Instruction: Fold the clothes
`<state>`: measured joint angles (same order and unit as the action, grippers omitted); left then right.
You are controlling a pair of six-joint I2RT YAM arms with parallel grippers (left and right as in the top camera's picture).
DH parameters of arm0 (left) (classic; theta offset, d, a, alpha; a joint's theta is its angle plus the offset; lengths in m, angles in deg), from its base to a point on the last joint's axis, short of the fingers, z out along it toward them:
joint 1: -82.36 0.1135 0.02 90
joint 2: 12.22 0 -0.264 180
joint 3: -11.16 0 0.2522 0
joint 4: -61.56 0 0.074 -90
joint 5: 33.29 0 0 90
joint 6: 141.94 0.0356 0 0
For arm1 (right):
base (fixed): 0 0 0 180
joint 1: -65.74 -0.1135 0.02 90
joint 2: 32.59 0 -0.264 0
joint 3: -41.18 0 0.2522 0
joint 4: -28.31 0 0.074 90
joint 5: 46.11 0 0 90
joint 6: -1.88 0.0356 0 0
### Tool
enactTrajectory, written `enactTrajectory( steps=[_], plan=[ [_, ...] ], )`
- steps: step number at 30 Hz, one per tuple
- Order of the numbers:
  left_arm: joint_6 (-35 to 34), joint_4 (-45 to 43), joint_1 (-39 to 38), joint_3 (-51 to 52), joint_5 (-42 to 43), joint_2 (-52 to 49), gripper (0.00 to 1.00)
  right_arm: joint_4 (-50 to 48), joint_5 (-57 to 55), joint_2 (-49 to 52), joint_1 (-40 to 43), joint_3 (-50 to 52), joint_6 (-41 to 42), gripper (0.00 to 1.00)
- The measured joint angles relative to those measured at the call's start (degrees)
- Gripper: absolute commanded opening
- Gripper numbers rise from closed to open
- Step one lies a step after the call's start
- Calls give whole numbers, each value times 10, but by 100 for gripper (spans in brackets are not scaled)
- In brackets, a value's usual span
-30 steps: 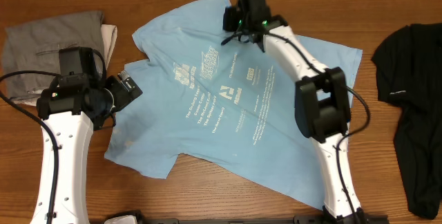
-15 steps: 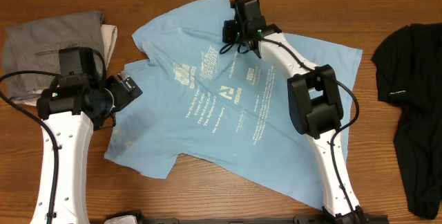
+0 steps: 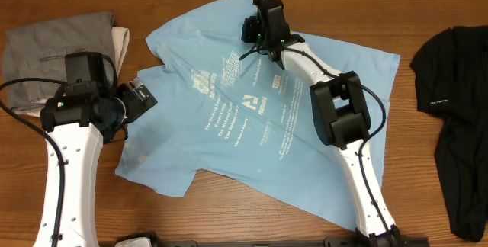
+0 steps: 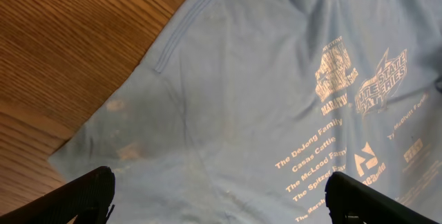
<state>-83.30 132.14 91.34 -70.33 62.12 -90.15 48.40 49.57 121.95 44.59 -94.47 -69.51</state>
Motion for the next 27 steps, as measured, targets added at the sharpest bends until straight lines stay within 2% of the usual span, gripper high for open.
enactTrajectory(
  steps=[4,7,11,13,15,17,19,23,27],
  plan=[
    [0,0,0,0,0,0,100,-103,-13,31,0,-3,6,4],
    [0,0,0,0,0,0,100,-82,-16,42,0,-37,7,4],
    [0,0,0,0,0,0,100,10,-19,64,4,-141,7,4],
    [0,0,0,0,0,0,100,71,-16,70,7,-207,9,6],
    [0,0,0,0,0,0,100,156,-16,71,12,-284,8,18],
    [0,0,0,0,0,0,100,248,-16,70,19,-359,7,22],
    [0,0,0,0,0,0,100,364,-16,66,29,-433,8,22],
    [0,0,0,0,0,0,100,587,-31,50,65,-540,16,6],
    [0,0,0,0,0,0,100,735,-38,29,126,-567,35,4]
  ],
)
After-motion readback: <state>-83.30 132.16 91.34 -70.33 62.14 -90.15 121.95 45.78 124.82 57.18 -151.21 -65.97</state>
